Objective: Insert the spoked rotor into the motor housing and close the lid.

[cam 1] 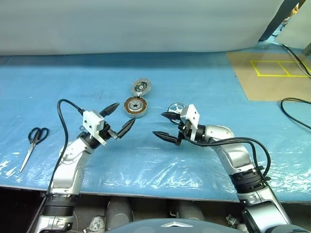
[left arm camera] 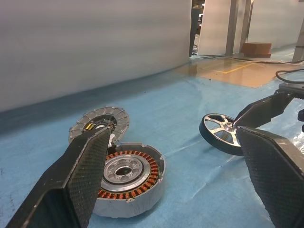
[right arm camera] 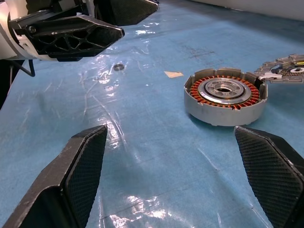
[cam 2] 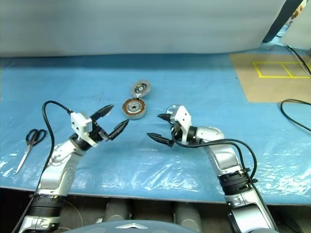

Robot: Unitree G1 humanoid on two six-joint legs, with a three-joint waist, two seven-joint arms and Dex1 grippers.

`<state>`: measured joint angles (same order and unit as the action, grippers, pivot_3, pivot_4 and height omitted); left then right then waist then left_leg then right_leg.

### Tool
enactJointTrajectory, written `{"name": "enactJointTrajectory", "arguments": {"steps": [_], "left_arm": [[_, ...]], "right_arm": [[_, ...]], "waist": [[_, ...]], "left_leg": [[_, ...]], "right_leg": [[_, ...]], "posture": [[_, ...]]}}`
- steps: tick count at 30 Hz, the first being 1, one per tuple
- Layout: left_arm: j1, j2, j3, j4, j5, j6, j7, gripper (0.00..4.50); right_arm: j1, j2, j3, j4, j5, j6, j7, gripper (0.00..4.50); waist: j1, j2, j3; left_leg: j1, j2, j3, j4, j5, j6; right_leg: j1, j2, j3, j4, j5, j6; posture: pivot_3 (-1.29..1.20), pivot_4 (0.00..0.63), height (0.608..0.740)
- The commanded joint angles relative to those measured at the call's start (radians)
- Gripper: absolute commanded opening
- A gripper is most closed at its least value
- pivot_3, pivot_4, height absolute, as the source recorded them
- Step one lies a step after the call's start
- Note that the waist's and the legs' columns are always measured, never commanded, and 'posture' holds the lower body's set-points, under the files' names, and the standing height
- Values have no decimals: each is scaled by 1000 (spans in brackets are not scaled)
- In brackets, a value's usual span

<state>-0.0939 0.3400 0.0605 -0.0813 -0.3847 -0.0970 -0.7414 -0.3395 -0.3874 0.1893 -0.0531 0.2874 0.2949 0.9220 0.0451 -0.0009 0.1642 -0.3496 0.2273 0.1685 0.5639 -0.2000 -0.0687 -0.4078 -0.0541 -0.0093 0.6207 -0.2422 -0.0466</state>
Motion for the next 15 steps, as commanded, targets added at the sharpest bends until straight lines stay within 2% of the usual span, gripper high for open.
{"name": "enactJointTrajectory", "arguments": {"steps": [1, 15], "left_arm": [[-3, 0, 5, -24, -11, -5, -2, 4475], [11, -9, 8, 10, -9, -29, -23, 4475]], "right_arm": [[-1, -10, -17, -26, 14, -12, 6, 4500], [7, -23, -20, -39, 18, -8, 2, 4500]], "waist": [[0, 0, 0], [0, 0, 0]], "left_leg": [[0, 0, 0, 0, 0, 0], [0, 0, 0, 0, 0, 0]], "right_leg": [[0, 0, 0, 0, 0, 0], [0, 0, 0, 0, 0, 0]], "posture": [[0, 150, 740], [0, 150, 740]]}}
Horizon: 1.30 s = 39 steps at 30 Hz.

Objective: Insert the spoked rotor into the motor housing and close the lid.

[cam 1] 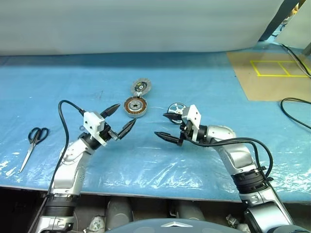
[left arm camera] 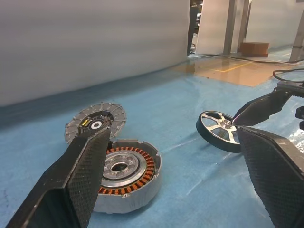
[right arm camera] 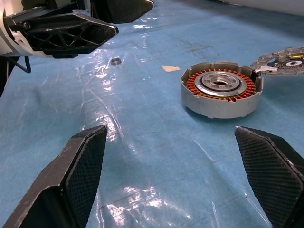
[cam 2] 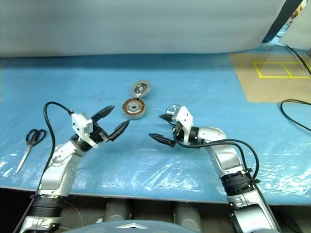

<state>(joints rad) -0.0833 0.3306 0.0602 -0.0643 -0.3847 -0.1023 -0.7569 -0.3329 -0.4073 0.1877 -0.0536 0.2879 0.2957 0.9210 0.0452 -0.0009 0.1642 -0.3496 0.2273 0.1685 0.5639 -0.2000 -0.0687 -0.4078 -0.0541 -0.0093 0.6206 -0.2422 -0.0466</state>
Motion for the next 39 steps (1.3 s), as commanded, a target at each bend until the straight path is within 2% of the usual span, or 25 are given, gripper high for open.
{"name": "enactJointTrajectory", "arguments": {"steps": [1, 24, 31, 39], "left_arm": [[1, 0, 9, -5, -8, -25, -9, 4475], [6, 6, 14, -11, -10, -23, -8, 4475], [63, 10, 34, -29, -11, -40, -3, 4475], [153, -4, 50, -88, -4, -56, 38, 4475]], "right_arm": [[0, -3, -19, -38, 18, -9, 3, 4500], [-39, 19, -18, -28, 24, 4, -12, 4500], [-233, 61, 26, 119, -33, -6, 7, 4500], [-584, 142, 134, 541, -184, -103, 97, 4500]], "waist": [[0, 0, 0], [-1, 0, 0], [-5, 0, 0], [-5, 0, 0]], "left_leg": [[0, 0, 0, 0, 0, 0], [0, 0, 0, 0, 0, 0], [0, 0, 0, 0, 0, 0], [-1, 0, 0, 0, 0, 0]], "right_leg": [[0, 0, 0, 0, 0, 0], [0, 0, 0, 0, 0, 0], [0, 0, 0, 1, 0, 0], [-3, 0, 0, 2, 0, 0]], "posture": [[0, 150, 740], [0, 150, 740], [0, 150, 740], [0, 150, 740]]}}
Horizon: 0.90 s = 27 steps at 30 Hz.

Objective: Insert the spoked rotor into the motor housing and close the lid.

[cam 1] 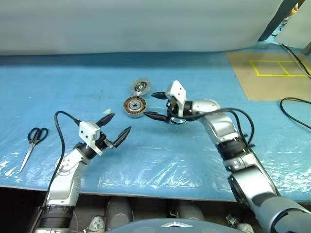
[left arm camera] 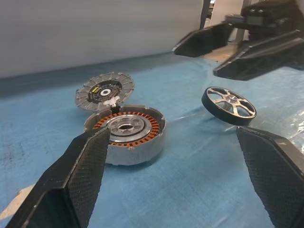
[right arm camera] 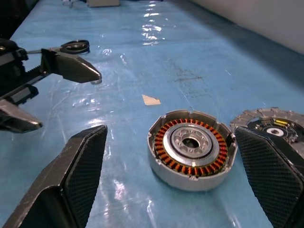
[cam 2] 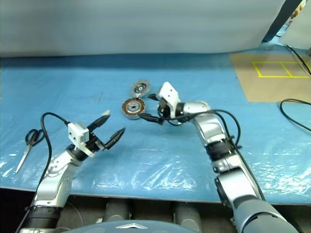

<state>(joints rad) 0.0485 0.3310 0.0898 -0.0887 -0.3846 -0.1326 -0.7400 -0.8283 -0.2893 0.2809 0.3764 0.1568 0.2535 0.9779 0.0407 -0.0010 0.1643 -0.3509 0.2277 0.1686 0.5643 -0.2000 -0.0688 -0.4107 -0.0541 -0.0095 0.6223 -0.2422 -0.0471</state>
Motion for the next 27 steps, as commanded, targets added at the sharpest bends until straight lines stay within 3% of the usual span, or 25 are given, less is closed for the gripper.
{"name": "enactJointTrajectory", "arguments": {"steps": [1, 9, 15, 27], "left_arm": [[35, -6, 22, -76, -3, -26, 31, 4475], [145, -28, 26, -186, 13, -20, 109, 4475], [174, -34, 23, -214, 21, -19, 141, 4475], [192, -33, 17, -249, 25, -9, 176, 4475]], "right_arm": [[-130, 36, 58, 172, -76, -87, 57, 4500], [-385, 143, 153, 592, -241, -272, 155, 4500], [-486, 213, 175, 787, -348, -349, 114, 4500], [-537, 273, 161, 920, -473, -349, 5, 4500]], "waist": [[0, 0, 0], [-1, 0, 0], [0, 1, 0], [0, 1, 1]], "left_leg": [[0, 0, 0, 0, 0, 0], [-12, 3, 0, 4, 2, 4], [-17, 9, 0, 9, -1, 7], [-16, 11, 1, 16, -2, 4]], "right_leg": [[-1, 0, 0, 0, 0, 0], [-11, 1, -3, 4, 0, -1], [-13, 2, -7, 7, 0, -4], [-15, 2, -7, 19, -3, -7]], "posture": [[0, 150, 740], [0, 150, 740], [0, 150, 740], [0, 150, 740]]}}
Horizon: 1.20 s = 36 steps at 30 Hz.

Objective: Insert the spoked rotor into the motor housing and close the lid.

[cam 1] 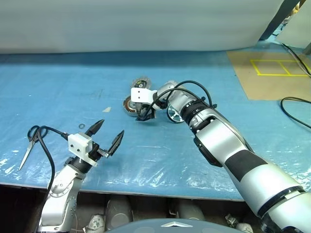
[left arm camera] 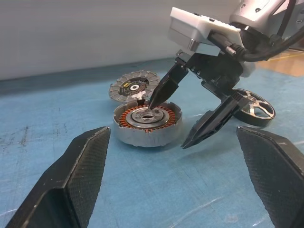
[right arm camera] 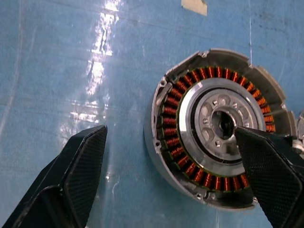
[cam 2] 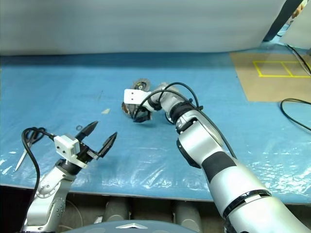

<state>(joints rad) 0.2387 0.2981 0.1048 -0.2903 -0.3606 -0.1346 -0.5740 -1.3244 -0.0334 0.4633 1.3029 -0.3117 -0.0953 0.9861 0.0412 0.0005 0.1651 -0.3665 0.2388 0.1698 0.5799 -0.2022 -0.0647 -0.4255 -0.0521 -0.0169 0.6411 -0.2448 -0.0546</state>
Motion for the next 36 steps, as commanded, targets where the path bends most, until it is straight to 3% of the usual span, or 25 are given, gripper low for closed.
{"name": "enactJointTrajectory", "arguments": {"steps": [1, 17, 20, 26, 31, 36], "left_arm": [[1, 0, 2, -50, 0, -6, 12, 4475], [-5, 3, 0, -46, 2, -7, 17, 4475], [-11, 3, -1, -39, 3, -11, 13, 4500], [-12, 4, 3, -28, 0, -19, 6, 4500], [-13, 4, 4, -22, -2, -23, -1, 4500], [-19, 9, 9, -16, -8, -18, -11, 4500]], "right_arm": [[-38, 21, -23, -2, -9, 2, -7, 4500], [-18, 91, -22, 47, -91, 81, -90, 4500], [-17, 98, -19, 50, -105, 91, -102, 3841], [-21, 96, -22, 51, -113, 92, -103, 2073], [-23, 92, -30, 46, -112, 92, -89, 1963], [-24, 87, -64, 30, -76, 106, 22, 1963]], "waist": [[0, 0, 0], [0, 0, 0], [0, 0, 0], [-2, 1, 0], [-2, 1, 0], [-1, 1, 0]], "left_leg": [[0, 0, 0, 0, 0, 0], [0, 0, 1, 0, 0, 0], [1, 0, 1, 0, 0, 0], [2, 0, 2, 0, 0, 0], [3, 0, 2, 0, 0, 0], [4, 0, 3, 0, 0, 0]], "right_leg": [[0, 0, 0, 0, 0, 0], [0, 0, 0, 0, 0, 0], [0, 0, 0, 1, 0, 0], [0, 0, 1, 1, 0, 0], [0, 0, 2, 2, 0, 0], [1, 0, 2, 2, 0, 0]], "posture": [[0, 150, 740], [0, 150, 740], [0, 150, 740], [0, 150, 740], [0, 150, 740], [0, 150, 740]]}}
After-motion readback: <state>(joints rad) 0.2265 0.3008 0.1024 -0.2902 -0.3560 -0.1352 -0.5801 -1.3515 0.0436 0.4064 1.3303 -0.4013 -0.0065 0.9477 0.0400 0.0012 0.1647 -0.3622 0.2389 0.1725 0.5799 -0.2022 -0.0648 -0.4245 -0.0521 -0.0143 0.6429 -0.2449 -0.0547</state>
